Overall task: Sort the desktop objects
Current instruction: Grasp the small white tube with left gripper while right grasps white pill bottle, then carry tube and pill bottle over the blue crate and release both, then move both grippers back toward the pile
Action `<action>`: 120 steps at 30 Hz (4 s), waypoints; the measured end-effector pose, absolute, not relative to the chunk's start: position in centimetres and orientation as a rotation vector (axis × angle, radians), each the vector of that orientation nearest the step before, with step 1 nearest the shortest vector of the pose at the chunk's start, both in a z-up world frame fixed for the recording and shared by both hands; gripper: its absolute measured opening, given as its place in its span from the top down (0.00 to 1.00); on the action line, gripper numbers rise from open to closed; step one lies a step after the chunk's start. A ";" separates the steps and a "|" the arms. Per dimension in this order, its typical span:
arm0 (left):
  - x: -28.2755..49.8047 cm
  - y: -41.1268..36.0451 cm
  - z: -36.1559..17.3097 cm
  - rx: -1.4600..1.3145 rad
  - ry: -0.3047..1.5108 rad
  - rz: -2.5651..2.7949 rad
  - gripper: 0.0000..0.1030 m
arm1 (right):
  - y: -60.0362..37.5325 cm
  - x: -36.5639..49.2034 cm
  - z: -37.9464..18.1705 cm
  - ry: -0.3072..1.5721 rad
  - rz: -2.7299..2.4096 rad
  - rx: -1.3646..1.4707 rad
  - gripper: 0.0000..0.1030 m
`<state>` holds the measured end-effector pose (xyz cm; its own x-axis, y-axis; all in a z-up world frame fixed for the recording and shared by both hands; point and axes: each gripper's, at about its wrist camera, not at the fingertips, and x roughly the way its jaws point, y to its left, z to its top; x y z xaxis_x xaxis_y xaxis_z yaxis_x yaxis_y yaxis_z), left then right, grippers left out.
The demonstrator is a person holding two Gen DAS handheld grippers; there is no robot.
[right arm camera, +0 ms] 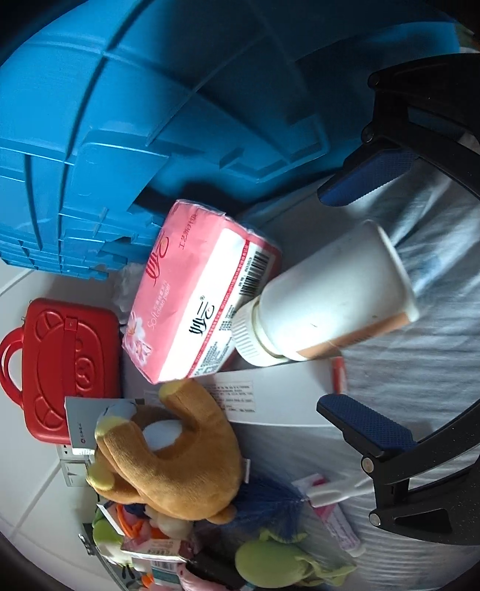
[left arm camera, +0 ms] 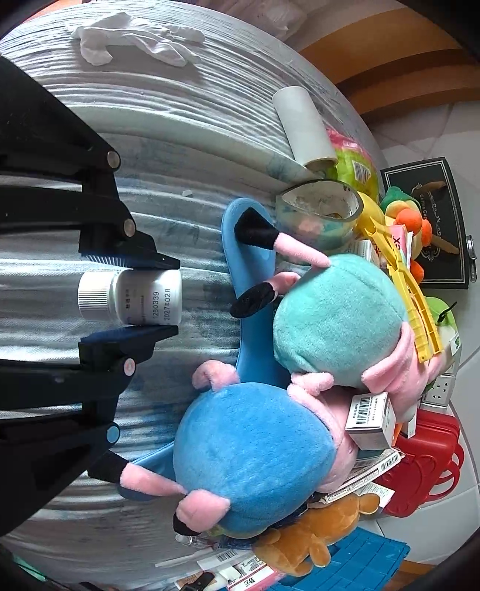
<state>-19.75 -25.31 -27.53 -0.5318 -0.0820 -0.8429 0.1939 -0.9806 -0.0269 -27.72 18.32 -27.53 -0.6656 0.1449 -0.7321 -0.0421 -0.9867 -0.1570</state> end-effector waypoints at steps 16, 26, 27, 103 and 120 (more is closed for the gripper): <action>-17.2 -25.2 -26.2 1.366 0.160 -2.623 0.74 | 18.1 -24.9 -28.0 -0.128 2.751 -1.393 0.50; -14.8 -23.5 -21.3 1.156 0.046 -2.686 0.74 | 15.1 -18.9 -23.8 -0.088 2.916 -1.229 0.50; -14.5 -23.2 -20.6 1.117 0.041 -2.693 0.74 | 15.3 -18.3 -23.1 -0.084 2.944 -1.200 0.50; -16.5 33.0 2.8 0.688 -0.093 -3.283 0.19 | 50.6 -14.8 3.0 -0.173 2.902 -0.236 0.00; -13.3 16.9 3.3 0.547 0.039 -2.925 0.14 | 39.3 -13.8 5.3 -0.132 3.257 -0.109 0.00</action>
<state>-13.32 16.86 3.30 -0.9193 -0.1570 -0.3610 0.1665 -0.9860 0.0047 -13.81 39.32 5.27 -0.9907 -0.1163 -0.0711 0.1217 -0.9896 -0.0767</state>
